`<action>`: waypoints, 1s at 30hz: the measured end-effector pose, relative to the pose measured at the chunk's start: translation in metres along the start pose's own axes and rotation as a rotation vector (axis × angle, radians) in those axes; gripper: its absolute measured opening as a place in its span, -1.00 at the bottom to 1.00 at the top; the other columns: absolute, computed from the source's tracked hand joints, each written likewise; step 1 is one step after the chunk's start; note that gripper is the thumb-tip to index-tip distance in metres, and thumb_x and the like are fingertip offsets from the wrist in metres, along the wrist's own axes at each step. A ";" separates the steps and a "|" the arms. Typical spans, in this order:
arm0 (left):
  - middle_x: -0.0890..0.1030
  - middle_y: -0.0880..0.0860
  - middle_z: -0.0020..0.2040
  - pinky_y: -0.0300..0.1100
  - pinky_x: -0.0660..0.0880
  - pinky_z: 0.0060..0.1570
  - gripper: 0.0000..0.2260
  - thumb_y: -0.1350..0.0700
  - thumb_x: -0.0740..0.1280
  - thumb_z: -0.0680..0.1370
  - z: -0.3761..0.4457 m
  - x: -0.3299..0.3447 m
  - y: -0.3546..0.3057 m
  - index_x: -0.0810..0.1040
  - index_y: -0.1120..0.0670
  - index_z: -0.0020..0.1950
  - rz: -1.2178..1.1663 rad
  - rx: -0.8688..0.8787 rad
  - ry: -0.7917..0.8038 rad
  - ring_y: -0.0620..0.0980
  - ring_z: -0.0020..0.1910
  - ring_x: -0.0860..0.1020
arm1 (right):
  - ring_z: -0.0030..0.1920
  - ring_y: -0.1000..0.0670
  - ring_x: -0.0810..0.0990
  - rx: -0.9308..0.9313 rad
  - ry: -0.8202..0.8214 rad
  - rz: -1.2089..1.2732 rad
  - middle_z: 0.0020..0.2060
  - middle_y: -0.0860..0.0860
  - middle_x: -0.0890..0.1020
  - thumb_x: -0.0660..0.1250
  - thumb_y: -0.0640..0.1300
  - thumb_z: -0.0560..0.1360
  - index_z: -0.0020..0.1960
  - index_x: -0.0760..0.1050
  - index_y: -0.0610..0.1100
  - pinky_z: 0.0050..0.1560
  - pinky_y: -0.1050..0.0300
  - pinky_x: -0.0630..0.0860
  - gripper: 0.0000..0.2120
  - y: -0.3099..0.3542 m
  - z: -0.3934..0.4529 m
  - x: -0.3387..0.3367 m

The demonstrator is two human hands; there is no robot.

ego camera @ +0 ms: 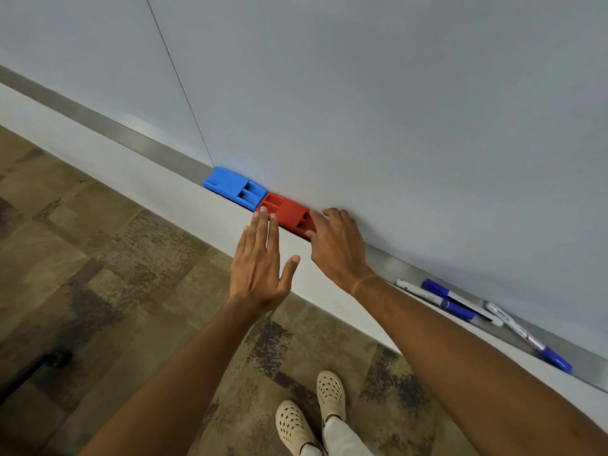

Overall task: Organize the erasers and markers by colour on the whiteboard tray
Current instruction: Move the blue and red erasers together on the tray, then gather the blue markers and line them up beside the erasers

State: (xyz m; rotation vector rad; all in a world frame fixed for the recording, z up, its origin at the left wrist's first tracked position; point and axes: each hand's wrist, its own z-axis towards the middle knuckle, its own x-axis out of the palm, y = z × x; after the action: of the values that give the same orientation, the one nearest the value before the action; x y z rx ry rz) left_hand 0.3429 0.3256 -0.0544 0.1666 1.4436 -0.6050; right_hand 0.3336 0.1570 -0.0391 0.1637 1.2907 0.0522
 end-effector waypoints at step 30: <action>-0.07 0.15 0.60 -0.09 -0.16 0.51 -0.29 -0.28 -0.13 0.59 -0.034 0.029 -0.168 -0.10 0.17 0.59 -0.057 0.309 0.141 0.03 0.58 -0.13 | -0.08 -0.10 0.53 0.281 0.144 -0.049 -0.12 -0.06 0.61 0.34 -0.31 0.38 -0.03 0.59 -0.13 -0.09 0.04 0.48 -0.80 -0.145 -0.158 -0.066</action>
State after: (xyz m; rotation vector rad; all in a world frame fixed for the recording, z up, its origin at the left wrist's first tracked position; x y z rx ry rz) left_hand 0.2322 0.1924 -0.0452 0.4193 1.4880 -0.8758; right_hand 0.1564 0.0200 -0.0400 0.3736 1.4415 -0.1629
